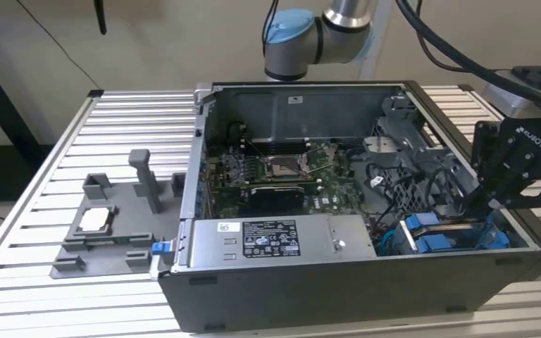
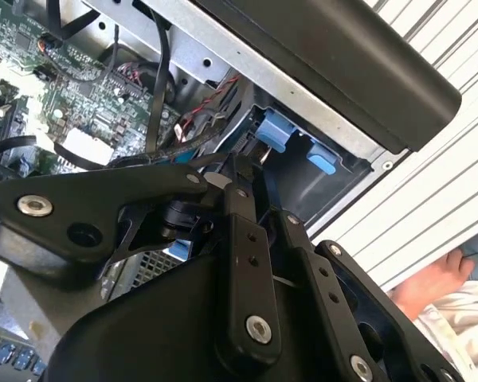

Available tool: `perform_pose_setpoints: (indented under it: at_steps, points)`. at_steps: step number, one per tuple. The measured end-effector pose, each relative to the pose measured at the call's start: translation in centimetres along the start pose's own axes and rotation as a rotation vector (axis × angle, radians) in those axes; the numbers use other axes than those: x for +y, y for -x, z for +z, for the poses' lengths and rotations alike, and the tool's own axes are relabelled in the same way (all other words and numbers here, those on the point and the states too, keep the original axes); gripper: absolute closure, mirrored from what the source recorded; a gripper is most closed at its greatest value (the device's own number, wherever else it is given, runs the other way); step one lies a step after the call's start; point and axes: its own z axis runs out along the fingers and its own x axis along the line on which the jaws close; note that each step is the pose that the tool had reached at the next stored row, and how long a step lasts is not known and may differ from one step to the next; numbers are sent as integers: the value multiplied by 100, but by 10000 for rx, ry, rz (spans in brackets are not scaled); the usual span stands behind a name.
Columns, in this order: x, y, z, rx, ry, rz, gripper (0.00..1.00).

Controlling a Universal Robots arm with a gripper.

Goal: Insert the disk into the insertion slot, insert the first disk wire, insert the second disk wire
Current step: 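Insert the first disk wire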

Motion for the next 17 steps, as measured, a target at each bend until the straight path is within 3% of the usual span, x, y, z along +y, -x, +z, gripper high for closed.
perform_pose_setpoints:
  at_steps: [8,17]
  points:
    - [-4,45,23,-2,0,28,81]
    - [-14,49,64,-12,-1,119,81]
